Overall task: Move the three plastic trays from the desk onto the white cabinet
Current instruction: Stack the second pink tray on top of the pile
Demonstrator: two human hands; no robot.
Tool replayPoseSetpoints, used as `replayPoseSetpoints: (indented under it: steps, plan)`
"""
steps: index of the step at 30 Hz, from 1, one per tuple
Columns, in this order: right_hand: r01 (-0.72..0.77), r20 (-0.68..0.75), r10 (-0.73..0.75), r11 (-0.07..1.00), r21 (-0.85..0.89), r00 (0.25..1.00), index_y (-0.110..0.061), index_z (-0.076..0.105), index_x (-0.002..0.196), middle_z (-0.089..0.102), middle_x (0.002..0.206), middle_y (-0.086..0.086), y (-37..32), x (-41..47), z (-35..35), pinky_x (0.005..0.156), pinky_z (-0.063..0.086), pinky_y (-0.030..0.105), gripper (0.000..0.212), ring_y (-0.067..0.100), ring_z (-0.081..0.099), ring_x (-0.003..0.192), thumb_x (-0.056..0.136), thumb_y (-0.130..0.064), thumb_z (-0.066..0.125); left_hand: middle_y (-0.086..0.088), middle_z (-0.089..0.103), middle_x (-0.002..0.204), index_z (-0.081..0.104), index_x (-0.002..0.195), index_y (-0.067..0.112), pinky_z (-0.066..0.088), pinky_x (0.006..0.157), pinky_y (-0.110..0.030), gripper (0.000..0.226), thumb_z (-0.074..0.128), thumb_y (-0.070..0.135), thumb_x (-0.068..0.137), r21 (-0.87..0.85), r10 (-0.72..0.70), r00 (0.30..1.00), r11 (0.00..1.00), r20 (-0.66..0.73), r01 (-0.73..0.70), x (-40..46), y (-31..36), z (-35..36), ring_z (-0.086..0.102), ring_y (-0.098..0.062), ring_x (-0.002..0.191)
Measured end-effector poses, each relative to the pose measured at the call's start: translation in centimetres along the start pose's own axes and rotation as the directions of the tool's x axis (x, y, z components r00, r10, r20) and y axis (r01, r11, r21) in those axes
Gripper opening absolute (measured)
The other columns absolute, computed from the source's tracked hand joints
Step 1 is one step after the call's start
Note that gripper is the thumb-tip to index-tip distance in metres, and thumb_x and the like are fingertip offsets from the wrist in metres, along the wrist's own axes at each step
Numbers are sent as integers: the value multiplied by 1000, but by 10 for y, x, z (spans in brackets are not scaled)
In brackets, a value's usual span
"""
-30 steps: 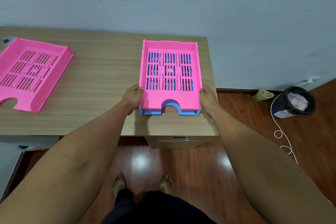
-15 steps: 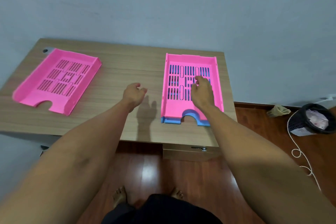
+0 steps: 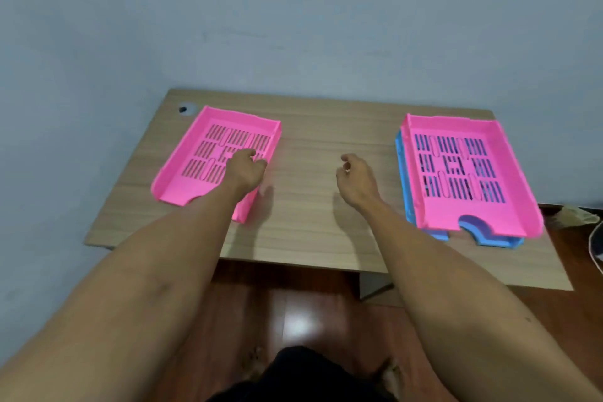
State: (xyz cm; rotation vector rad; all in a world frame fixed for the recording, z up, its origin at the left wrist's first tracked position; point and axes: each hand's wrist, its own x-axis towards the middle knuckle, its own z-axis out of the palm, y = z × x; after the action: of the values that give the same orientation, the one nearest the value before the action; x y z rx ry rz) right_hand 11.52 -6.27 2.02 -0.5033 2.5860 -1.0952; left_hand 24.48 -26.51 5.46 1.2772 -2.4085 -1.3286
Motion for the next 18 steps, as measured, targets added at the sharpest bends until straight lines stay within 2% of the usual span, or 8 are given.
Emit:
replayPoseSetpoints:
  steps: [2, 4, 8, 10, 13, 14, 16, 18]
  plan:
    - [-33, 22, 32, 999, 29, 999, -5, 61, 140, 68, 130, 22, -27, -10, 35, 106, 51, 40, 42, 37, 65, 119, 99, -12, 57, -20, 56, 150, 46, 152, 1, 44, 116, -45, 53, 58, 16, 103, 33, -4, 1000, 999, 12, 3, 12, -25, -36, 56, -37, 134]
    - [-65, 53, 62, 996, 54, 997, -6, 57, 143, 66, 132, 21, -50, -23, 68, 105, 51, 41, 43, 35, 65, 120, 101, -14, 55, -19, 54, 152, 44, 154, 3, 45, 116, -47, 55, 57, 19, 102, 65, -9, 1000, 998, 27, 7, 27, -53, -69, 57, -37, 134]
    - [-124, 89, 117, 989, 80, 989, -7, 50, 150, 60, 143, 20, -81, -41, 121, 110, 48, 41, 48, 34, 60, 129, 103, -16, 53, -20, 55, 152, 48, 151, 2, 44, 117, -44, 53, 58, 16, 100, 114, -8, 1000, 993, 17, 6, 45, -98, -113, 56, -36, 136]
    - [-144, 131, 132, 986, 83, 982, -7, 44, 155, 55, 151, 19, -93, -45, 142, 115, 45, 42, 52, 32, 55, 136, 105, -17, 51, -22, 58, 148, 53, 146, 0, 44, 113, -41, 48, 57, 13, 100, 113, -22, 1000, 993, 0, 22, 53, -117, -128, 58, -36, 133]
    - [-149, 188, 133, 986, 76, 973, -5, 33, 161, 44, 161, 18, -108, -44, 170, 116, 44, 42, 57, 31, 50, 143, 107, -17, 49, -25, 66, 135, 59, 136, 0, 51, 105, -44, 42, 58, 15, 96, 95, -72, 997, 993, -33, 75, 69, -147, -144, 65, -40, 122]
    - [-148, 199, 131, 986, 76, 971, -3, 32, 160, 44, 161, 19, -111, -43, 179, 112, 46, 41, 56, 30, 51, 141, 108, -17, 48, -24, 68, 132, 60, 135, 1, 55, 103, -46, 45, 59, 19, 93, 85, -85, 995, 992, -51, 89, 78, -160, -147, 66, -41, 119]
    - [-154, 209, 138, 986, 66, 968, -1, 42, 151, 52, 154, 19, -114, -39, 195, 98, 50, 38, 46, 27, 58, 123, 108, -15, 49, -24, 68, 130, 59, 137, 4, 57, 102, -51, 58, 58, 29, 84, 67, -114, 990, 990, -86, 120, 96, -186, -150, 66, -42, 119]
    - [-158, 217, 145, 986, 44, 965, -6, 52, 137, 61, 143, 17, -114, -34, 210, 94, 55, 42, 33, 28, 62, 111, 105, -15, 50, -26, 58, 142, 49, 146, 2, 51, 109, -54, 65, 60, 28, 87, 68, -154, 983, 985, -100, 161, 94, -190, -156, 58, -43, 131]
